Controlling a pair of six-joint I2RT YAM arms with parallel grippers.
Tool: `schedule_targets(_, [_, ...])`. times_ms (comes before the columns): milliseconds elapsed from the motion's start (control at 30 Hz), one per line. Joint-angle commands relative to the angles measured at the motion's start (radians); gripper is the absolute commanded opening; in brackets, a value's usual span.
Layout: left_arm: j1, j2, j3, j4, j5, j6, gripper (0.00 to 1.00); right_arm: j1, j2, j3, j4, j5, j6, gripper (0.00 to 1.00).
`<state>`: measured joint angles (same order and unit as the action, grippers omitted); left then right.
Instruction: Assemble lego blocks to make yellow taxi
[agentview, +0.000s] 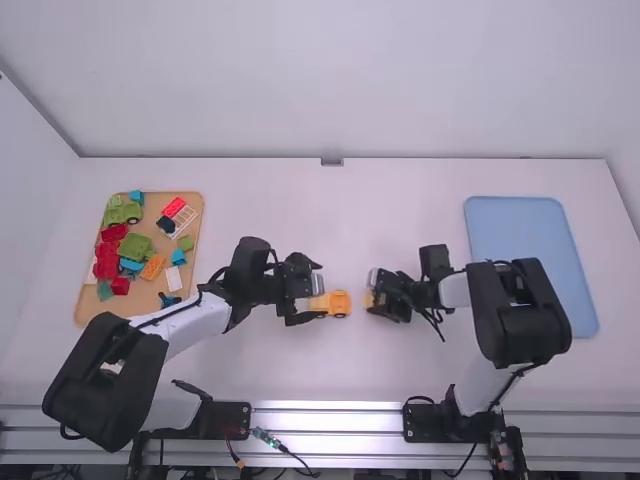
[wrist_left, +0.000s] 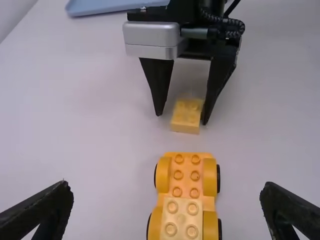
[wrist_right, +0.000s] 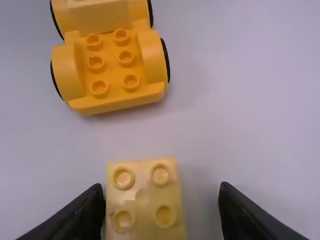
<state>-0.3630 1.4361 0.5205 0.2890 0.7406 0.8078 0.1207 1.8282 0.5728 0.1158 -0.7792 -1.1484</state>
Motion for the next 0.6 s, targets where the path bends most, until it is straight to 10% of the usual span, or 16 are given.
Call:
schedule_targets(0, [0.005, 0.006, -0.006, -0.003, 0.024, -0.001, 0.99, -0.004, 0.007, -0.003, -0.01, -0.01, 0.002, 0.51])
schedule_targets(567, [0.005, 0.06, -0.058, 0.014, 0.018, 0.092, 0.89, 0.024, 0.007, 0.079, -0.168, -0.006, -0.039, 0.28])
